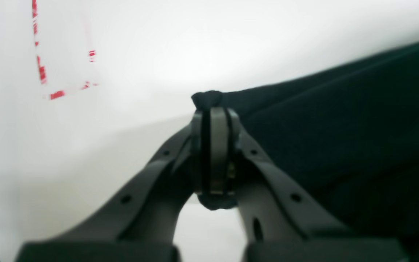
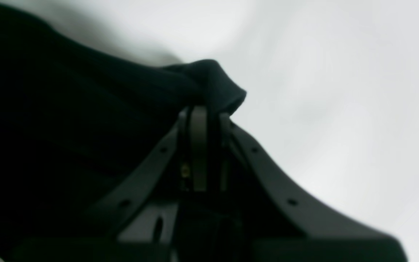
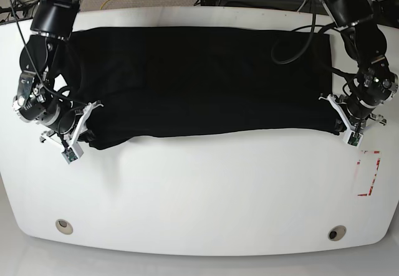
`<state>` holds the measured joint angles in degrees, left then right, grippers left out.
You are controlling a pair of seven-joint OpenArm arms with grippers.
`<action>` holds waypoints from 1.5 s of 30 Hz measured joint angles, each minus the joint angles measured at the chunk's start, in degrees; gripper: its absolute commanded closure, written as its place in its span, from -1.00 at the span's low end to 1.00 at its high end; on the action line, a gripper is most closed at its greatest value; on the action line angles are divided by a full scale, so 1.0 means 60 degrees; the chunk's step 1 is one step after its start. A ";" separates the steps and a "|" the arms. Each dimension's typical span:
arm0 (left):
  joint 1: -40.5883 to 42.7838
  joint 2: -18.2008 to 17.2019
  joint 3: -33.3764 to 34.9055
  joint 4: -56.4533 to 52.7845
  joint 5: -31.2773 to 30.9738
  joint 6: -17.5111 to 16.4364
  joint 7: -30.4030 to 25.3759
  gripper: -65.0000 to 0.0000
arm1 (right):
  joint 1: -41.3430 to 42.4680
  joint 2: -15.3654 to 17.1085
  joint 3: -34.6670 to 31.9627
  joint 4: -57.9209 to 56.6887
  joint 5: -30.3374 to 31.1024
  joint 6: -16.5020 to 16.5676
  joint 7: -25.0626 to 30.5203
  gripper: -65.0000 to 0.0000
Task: Fold the T-shirt properly
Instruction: 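Lift the shirt side with both grippers and fold it over lengthwise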
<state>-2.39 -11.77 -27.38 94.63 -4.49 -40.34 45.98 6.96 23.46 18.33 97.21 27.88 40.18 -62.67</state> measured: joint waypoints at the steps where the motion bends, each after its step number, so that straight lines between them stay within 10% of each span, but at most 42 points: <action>1: 0.0175 0.0029 -0.0138 0.0117 -0.0036 -0.0033 -0.0040 1.00 | -0.0233 -0.0015 0.0149 0.0244 0.0080 -0.0011 -0.0066 1.00; 19: 0.2852 0.0361 -0.1071 0.0929 0.0011 -0.0040 0.0026 1.00 | -0.3523 -0.0211 0.1009 0.1825 0.0011 0.0018 -0.0204 0.87; 23: 0.3158 0.0357 -0.1031 0.0925 0.0033 -0.0026 0.0007 0.80 | -0.3796 -0.0393 0.1013 0.1803 -0.0113 0.0000 -0.0211 0.08; 28: 0.3340 0.0313 -0.0783 0.0922 0.0168 0.0000 0.0102 0.04 | -0.3931 -0.0426 0.1038 0.1810 -0.0109 -0.0022 -0.0251 -0.62; 45: 0.2827 0.0324 -0.1064 0.2561 -0.1370 0.0036 0.1209 -0.15 | -0.2197 -0.0816 0.1209 0.1118 0.0645 -0.0033 -0.0302 -0.60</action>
<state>14.57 -9.82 -33.76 110.00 -12.71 -40.12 53.23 -6.22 18.57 25.58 103.92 31.75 39.99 -64.49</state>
